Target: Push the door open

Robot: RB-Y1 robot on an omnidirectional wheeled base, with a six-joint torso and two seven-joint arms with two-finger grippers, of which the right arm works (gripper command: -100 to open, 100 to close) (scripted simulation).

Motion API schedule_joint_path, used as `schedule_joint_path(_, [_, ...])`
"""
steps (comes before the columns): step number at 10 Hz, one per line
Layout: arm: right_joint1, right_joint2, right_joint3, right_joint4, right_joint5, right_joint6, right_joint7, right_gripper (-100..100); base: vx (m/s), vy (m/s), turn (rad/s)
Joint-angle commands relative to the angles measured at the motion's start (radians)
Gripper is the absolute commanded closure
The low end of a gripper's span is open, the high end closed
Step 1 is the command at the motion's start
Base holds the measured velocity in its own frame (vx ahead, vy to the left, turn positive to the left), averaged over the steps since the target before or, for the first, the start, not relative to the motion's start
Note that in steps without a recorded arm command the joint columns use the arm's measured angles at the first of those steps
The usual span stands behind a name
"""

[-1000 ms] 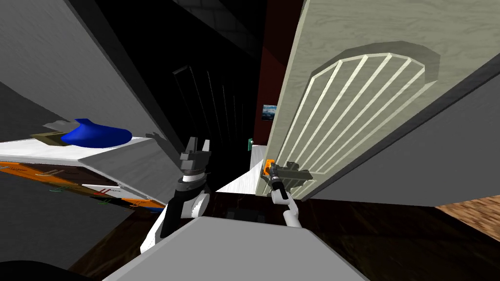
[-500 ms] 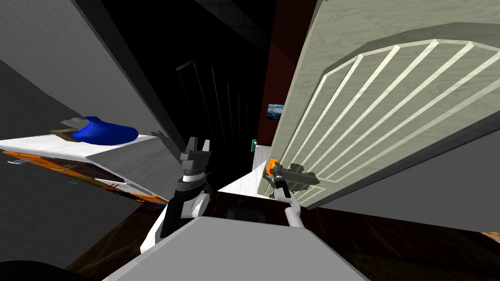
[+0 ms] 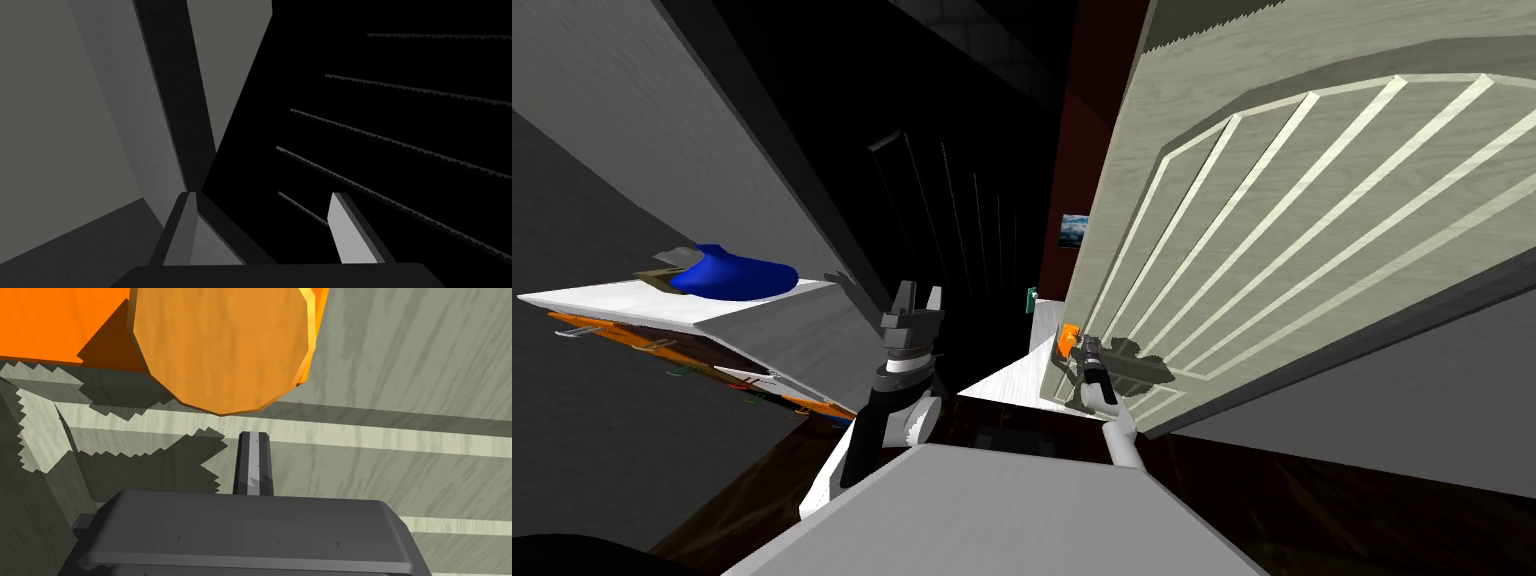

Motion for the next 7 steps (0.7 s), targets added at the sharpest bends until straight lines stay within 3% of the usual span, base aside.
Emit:
schedule_joint_path(1, [0.003,0.002,0.006,0.0,-0.001,0.007,-0.004,-100,-0.201,0.108,-0.056])
schedule_joint_path(5, [0.01,0.021,0.013,0.0,-0.007,0.021,-0.011,-100,-0.198,0.124,-0.024])
schedule_joint_path(7, [0.015,0.043,0.018,-0.001,-0.011,0.029,-0.014,-100,-0.217,0.094,-0.03])
